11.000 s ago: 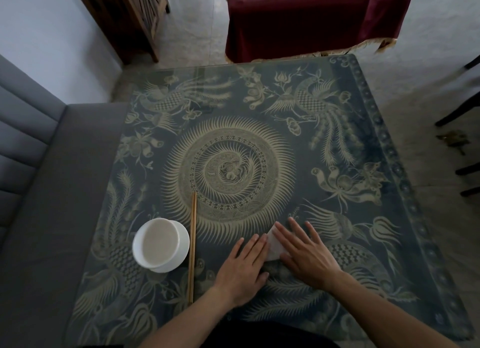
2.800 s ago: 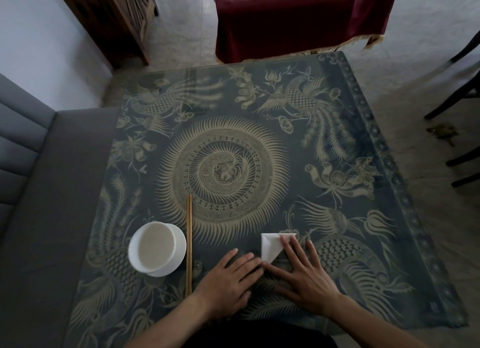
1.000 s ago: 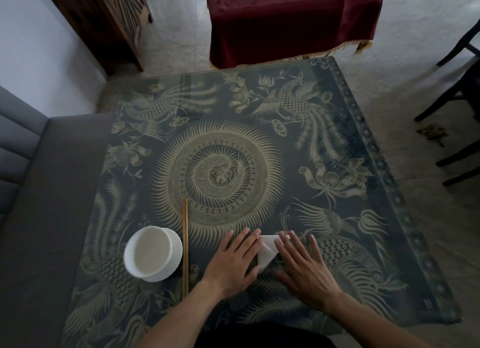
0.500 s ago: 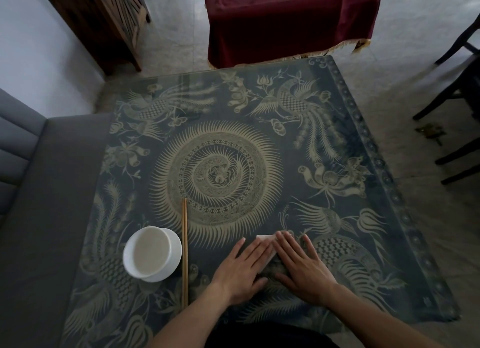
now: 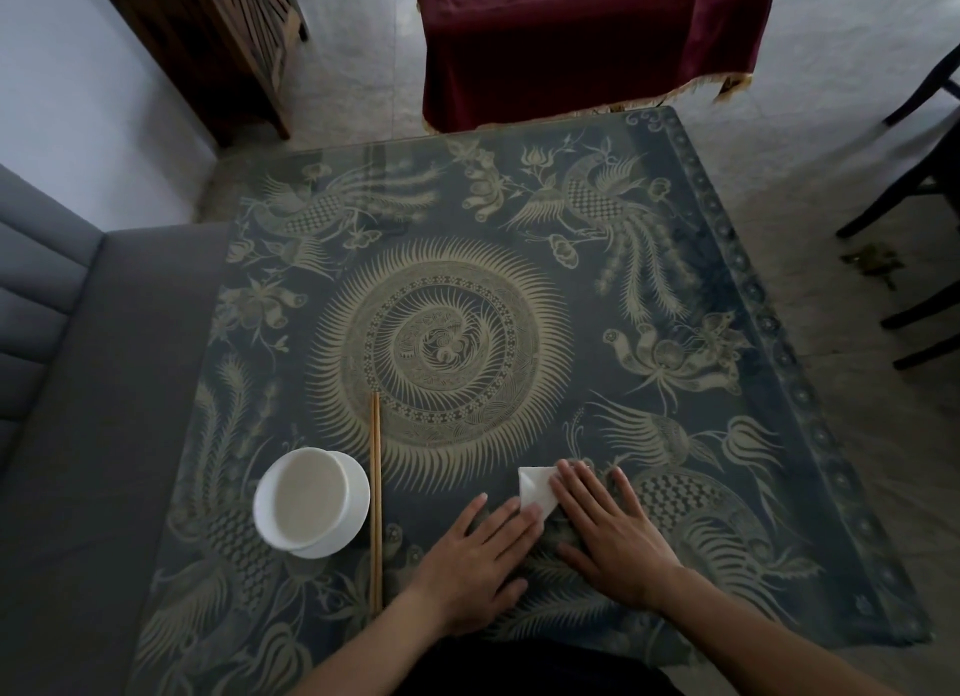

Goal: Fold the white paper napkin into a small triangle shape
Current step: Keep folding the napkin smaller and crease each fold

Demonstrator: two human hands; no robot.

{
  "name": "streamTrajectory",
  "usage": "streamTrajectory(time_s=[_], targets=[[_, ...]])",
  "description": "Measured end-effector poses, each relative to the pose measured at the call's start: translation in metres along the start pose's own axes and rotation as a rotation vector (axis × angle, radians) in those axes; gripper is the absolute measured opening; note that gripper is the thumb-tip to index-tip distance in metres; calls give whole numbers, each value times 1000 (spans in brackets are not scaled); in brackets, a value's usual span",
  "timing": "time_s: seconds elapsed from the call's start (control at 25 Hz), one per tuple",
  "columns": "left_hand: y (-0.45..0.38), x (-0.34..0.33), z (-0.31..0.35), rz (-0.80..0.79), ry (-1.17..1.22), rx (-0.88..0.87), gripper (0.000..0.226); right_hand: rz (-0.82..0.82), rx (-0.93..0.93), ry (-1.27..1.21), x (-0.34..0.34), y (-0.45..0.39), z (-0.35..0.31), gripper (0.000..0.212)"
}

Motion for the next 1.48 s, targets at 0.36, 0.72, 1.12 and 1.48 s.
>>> streamTrajectory(time_s=[0.36, 0.72, 1.12, 1.48], targets=[[12, -13, -6, -26, 45, -4, 70, 2, 6, -7, 3, 0, -1, 76], [-18, 51, -31, 349, 74, 90, 42, 30, 31, 26, 6, 0, -2, 78], [-113, 92, -45, 116, 77, -24, 28, 154, 276, -86, 16, 24, -56, 51], [-119, 72, -37, 2, -146, -235, 43, 203, 249, -86, 27, 25, -52, 42]])
Point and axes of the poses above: each hand's wrist, its own y-axis away from the middle knuckle, its own x-axis out of the back of the hand, z = x × y, the point moved 9 cm from there along -y, towards the middle knuckle, and after that the axes turned 10 degrees about -x, right-handed, at the moved point
